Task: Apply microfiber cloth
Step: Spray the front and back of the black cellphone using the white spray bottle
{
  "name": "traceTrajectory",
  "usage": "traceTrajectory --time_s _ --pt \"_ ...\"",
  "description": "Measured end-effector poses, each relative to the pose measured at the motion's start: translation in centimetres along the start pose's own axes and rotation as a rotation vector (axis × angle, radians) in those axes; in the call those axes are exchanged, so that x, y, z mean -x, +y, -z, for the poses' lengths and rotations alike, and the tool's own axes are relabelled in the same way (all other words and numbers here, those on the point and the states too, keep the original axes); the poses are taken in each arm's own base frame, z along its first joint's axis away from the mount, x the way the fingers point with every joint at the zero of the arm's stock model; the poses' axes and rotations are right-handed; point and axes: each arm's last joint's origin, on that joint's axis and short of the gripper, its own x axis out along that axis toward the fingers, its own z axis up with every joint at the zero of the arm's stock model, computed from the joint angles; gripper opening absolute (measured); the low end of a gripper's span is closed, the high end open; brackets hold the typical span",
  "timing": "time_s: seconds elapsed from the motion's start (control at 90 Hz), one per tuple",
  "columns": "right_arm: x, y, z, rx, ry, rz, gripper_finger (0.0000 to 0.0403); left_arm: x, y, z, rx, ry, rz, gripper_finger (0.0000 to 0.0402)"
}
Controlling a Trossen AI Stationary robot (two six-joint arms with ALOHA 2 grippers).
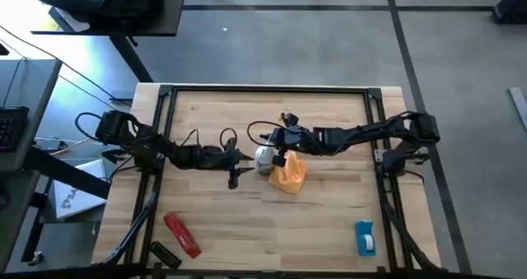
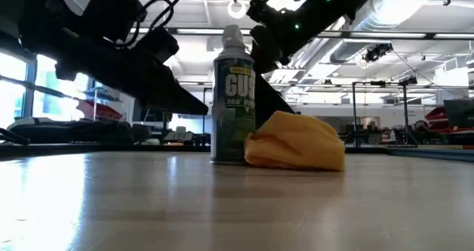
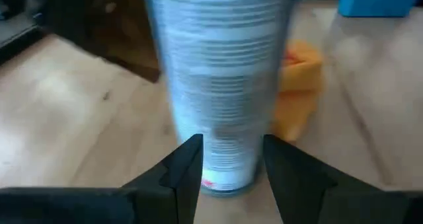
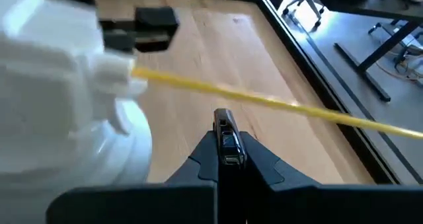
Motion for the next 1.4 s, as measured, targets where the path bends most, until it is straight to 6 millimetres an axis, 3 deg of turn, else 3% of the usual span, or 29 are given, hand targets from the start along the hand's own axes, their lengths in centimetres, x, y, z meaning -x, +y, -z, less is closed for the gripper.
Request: traceTrajectory --time_s 0.167,0.322,0.433,0.578,0.778,0.922,1.156,1.4 --pt "2.4 -1.3 -1.1 0.007 0.035 0.005 0.0001 1.5 -0.5 -1.7 -0.018 -0.036 0.023 0.014" --pt "5.1 -3.7 -0.6 0.001 0.148 0.066 0.0001 3.8 0.0 -3.9 -0.082 -0.101 0.053 0.0139" --pt "6.5 -5.6 -0.4 -0.024 0.175 0.147 0.0001 5.1 1.3 -5.6 -0.13 -0.19 0.073 0.0127" --pt "6.7 -7.5 0.0 -0.021 0.173 0.239 0.0001 5.6 3.9 -6.4 -0.15 -0.231 -0.012 0.011" --pt "5.7 -9.9 0.4 -0.027 0.198 0.36 0.0001 4.1 6.8 -5.1 -0.135 -0.157 -0.177 0.0102" --pt "5.4 -10.6 0.0 -0.065 0.13 0.324 0.0001 2.6 8.1 -4.0 -0.09 -0.147 -0.216 0.0101" --pt "5.3 -10.4 -0.5 -0.073 0.073 0.247 0.0001 0.3 8.0 -2.8 -0.107 -0.138 -0.204 0.0101" --pt "5.4 -9.6 -0.8 -0.08 0.055 0.225 0.0001 -2.4 6.9 -3.1 -0.132 -0.124 -0.156 0.0101"
